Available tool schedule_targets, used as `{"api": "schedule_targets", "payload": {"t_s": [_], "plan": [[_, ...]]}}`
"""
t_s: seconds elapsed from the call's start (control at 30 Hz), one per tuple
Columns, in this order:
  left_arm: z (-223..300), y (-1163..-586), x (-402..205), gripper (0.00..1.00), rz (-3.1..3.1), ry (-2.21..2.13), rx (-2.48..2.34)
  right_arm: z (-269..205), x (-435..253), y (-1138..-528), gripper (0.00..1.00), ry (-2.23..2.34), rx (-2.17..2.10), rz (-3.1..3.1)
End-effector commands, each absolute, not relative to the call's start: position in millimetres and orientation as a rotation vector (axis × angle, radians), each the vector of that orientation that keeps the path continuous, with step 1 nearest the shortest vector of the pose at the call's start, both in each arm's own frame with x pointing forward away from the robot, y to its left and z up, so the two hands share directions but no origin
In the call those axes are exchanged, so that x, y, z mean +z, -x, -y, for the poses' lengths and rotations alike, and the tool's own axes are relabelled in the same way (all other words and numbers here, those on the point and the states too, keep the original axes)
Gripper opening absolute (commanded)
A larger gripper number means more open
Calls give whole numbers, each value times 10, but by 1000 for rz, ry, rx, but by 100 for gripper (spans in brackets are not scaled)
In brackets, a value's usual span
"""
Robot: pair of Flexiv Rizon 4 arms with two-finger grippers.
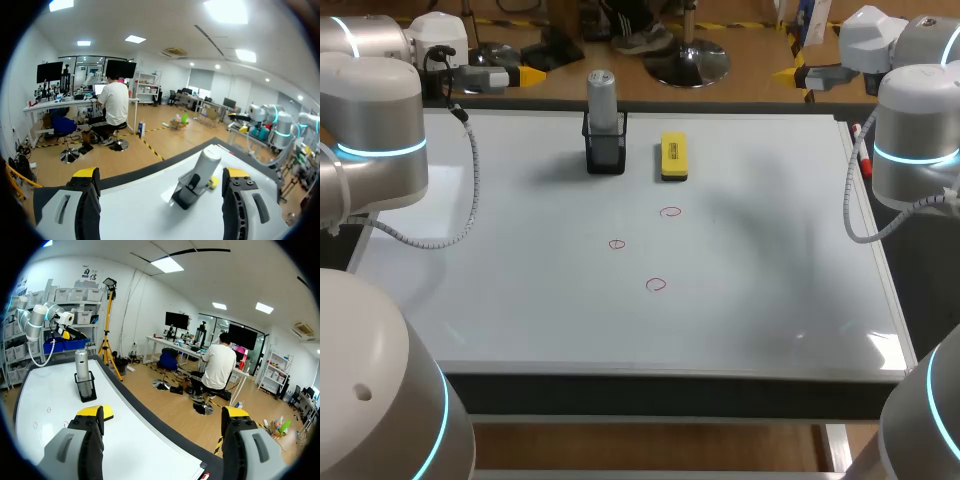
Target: Pick up the inspection probe, press it on each red-marked spot on the whiteboard one by one, put down the probe, pick up the eraser, and wipe off all the red marks.
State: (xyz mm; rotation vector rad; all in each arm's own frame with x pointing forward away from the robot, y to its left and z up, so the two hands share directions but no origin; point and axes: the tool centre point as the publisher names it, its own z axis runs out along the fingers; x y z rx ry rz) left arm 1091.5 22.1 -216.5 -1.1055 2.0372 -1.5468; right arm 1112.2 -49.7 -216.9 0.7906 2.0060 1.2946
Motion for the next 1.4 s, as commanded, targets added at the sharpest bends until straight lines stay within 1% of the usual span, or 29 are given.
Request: {"api": "schedule_targets", "payload": {"t_s": [0.03, 0.47, 0.73, 1.0, 1.4], "plan": [[-223, -10915, -2168, 100, -2036, 1106, -1548, 502, -2171, -11125, 100, -790, 1296, -2007], [-223, -10915, -2168, 100, -2036, 1106, -1548, 502, -2171, -11125, 100, -790, 1296, -2007], [-48, -10976, -2162, 100, -2171, 900, -1618, 502, -2171, -11125, 100, -790, 1296, -2007], [234, -10979, -2121, 100, -2320, 514, -1780, 502, -2171, -11125, 100, -790, 1296, -2007], [586, -10861, -2054, 100, -2377, 98, -1969, 502, -2171, -11125, 100, -790, 1296, -2007]]}}
